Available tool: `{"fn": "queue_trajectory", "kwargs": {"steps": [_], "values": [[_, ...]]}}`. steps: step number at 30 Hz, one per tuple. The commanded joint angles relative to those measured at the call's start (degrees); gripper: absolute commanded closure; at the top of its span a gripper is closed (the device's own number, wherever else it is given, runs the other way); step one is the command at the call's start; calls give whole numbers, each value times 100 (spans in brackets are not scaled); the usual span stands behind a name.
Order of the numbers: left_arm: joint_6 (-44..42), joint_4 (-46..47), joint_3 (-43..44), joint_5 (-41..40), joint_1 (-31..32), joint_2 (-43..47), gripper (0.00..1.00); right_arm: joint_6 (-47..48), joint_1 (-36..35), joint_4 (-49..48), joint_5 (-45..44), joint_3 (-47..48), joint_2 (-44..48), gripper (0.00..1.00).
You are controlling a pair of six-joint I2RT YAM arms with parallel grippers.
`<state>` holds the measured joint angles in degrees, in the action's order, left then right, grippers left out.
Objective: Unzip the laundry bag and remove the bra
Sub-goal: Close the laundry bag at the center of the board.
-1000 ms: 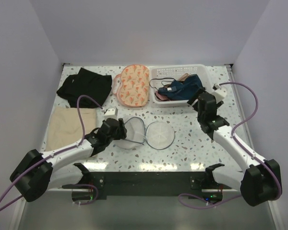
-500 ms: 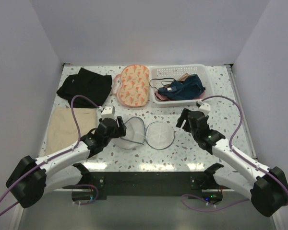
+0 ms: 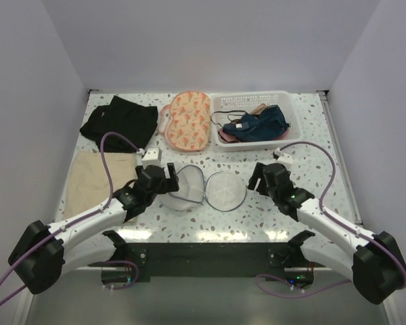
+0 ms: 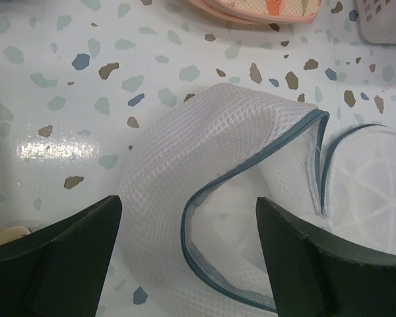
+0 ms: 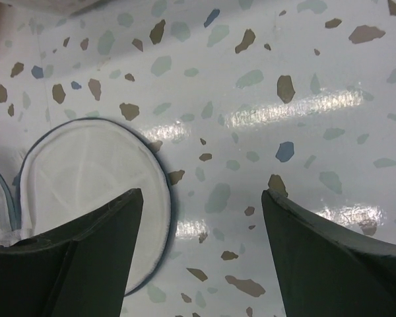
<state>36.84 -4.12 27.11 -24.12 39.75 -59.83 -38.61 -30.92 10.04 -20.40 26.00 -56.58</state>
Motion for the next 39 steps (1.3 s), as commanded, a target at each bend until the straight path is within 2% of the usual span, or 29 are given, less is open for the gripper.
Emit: {"fn": "queue_trajectory", "kwargs": {"steps": [1, 3, 10, 22, 26, 31, 39], "values": [[-186, 60, 242, -172, -28, -2, 4, -94, -55, -389, 282, -174, -283, 24], [-195, 60, 259, -172, -37, -20, 0, -68, -72, -511, 396, -209, -354, 24], [-230, 131, 321, -128, -37, -134, 0, -6, -151, -837, 862, -218, -784, 26], [-142, -1, 180, -357, -28, -248, 0, -217, -266, -1188, 1179, -376, -1285, 33], [-142, -19, 189, -418, -37, -248, 0, -261, -301, -1294, 1258, -376, -1461, 46], [-142, -19, 198, -444, -37, -257, 0, -261, -327, -1198, 1153, -341, -1584, 50], [-151, -62, 224, -480, -37, -231, 0, -384, -354, -829, 924, -148, -1927, 69]]}}
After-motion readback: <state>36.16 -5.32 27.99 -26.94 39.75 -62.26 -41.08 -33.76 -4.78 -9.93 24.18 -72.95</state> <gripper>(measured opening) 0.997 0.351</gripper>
